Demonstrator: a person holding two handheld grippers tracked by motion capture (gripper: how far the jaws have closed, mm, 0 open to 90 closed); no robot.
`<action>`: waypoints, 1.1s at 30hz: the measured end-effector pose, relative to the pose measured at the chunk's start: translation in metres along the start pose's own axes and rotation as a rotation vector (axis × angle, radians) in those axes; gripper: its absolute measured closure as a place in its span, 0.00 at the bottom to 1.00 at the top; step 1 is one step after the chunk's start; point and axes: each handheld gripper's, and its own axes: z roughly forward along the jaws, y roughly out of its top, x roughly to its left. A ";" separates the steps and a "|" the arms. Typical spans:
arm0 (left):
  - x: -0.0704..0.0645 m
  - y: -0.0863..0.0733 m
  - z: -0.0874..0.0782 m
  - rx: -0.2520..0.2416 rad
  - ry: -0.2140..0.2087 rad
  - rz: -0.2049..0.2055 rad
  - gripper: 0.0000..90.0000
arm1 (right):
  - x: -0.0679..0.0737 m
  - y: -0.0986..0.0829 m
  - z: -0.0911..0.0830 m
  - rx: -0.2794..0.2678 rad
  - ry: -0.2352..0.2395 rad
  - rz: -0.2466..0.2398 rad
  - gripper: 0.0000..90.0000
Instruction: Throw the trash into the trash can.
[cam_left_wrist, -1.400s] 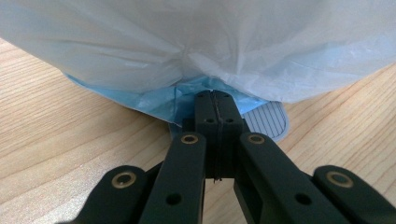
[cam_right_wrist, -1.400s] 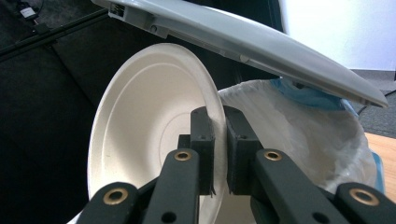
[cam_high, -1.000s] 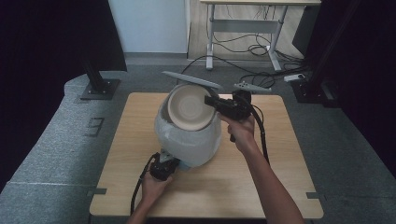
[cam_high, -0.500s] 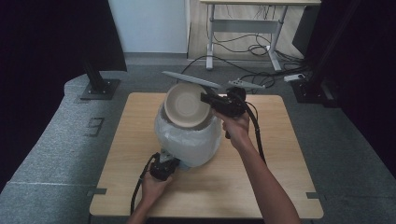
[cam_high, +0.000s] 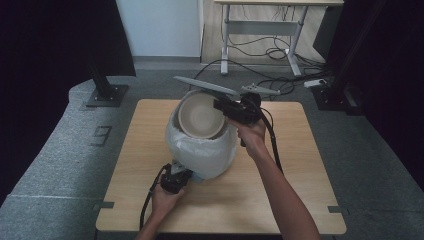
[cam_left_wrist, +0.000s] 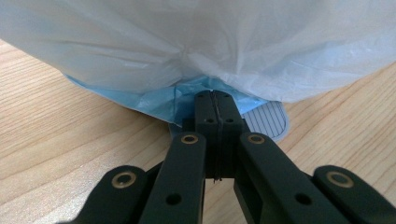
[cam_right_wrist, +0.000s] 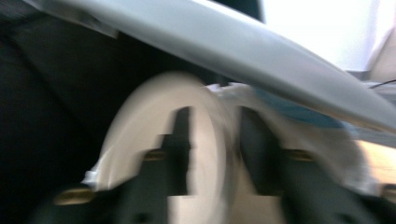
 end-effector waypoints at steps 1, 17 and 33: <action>0.000 0.000 0.000 -0.001 -0.001 -0.001 1.00 | 0.002 -0.002 -0.001 -0.002 -0.040 -0.038 0.57; 0.000 0.000 0.000 -0.001 -0.001 -0.006 1.00 | -0.008 -0.016 -0.035 -0.031 -0.013 -0.075 0.51; 0.000 0.000 0.000 0.002 0.001 -0.011 1.00 | -0.021 -0.029 -0.069 -0.056 -0.026 -0.086 0.50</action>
